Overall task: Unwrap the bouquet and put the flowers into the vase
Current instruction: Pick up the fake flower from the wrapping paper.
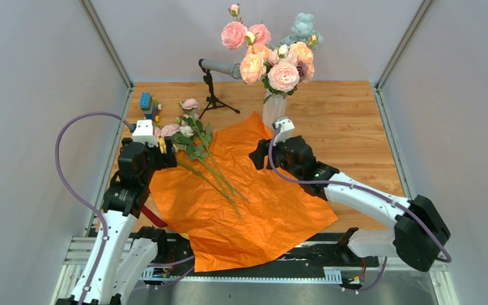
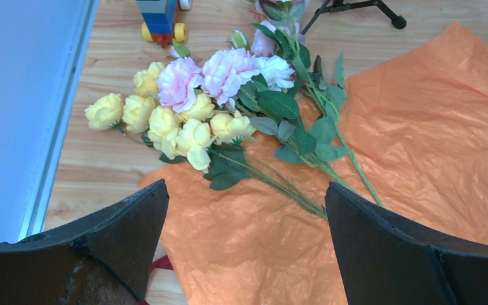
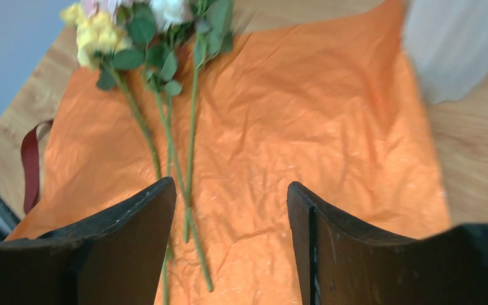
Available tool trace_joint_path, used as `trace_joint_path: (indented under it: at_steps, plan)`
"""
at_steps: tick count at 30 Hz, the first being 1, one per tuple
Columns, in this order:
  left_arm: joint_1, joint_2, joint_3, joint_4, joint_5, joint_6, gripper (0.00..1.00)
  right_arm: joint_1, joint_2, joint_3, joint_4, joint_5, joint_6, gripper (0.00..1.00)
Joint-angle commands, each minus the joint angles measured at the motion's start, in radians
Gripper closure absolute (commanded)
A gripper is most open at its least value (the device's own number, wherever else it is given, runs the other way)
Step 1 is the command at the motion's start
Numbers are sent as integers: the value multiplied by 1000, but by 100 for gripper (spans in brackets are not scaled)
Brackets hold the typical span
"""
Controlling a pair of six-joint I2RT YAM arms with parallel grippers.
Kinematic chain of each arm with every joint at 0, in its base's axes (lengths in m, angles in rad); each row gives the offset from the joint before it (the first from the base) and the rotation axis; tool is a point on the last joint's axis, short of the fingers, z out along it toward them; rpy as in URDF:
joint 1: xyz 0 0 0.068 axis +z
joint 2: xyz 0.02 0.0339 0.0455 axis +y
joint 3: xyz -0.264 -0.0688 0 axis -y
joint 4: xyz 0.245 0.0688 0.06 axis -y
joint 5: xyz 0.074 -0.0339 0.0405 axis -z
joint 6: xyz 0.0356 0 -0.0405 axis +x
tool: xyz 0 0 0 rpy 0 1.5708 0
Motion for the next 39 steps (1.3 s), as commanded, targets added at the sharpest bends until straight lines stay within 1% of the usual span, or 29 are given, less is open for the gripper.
trace_joint_path:
  at_steps: [1, 3, 6, 10, 14, 21, 24, 27, 28, 35, 39]
  plan:
    - [6, 23, 63, 43, 45, -47, 0, 50, 136, 135, -50, -100, 47, 37]
    - [6, 44, 94, 44, 49, -47, 0, 69, 217, 197, -59, -103, 26, 38]
    - [6, 74, 123, 67, 41, -42, 0, 83, 350, 291, -80, -162, 2, 40]
    - [6, 99, 129, 112, 5, -18, 0, 83, 521, 437, -127, -200, -8, 44]
    - [6, 114, 117, 130, -16, 8, 0, 83, 677, 573, -177, -222, -27, 46]
    - [6, 110, 97, 125, -2, 14, 0, 81, 890, 815, -217, -184, -33, 49]
    - [6, 109, 94, 119, -4, 22, 0, 82, 968, 904, -231, -146, -16, 52]
    - [6, 110, 94, 115, -10, 29, 0, 82, 1037, 977, -240, -121, 2, 51]
    - [6, 109, 92, 115, -10, 29, 0, 81, 1055, 994, -243, -88, 8, 51]
    - [6, 104, 90, 114, -4, 28, 0, 82, 1155, 1124, -275, -24, 16, 49]
    - [6, 99, 89, 112, -3, 28, 0, 82, 1202, 1182, -284, -23, 16, 48]
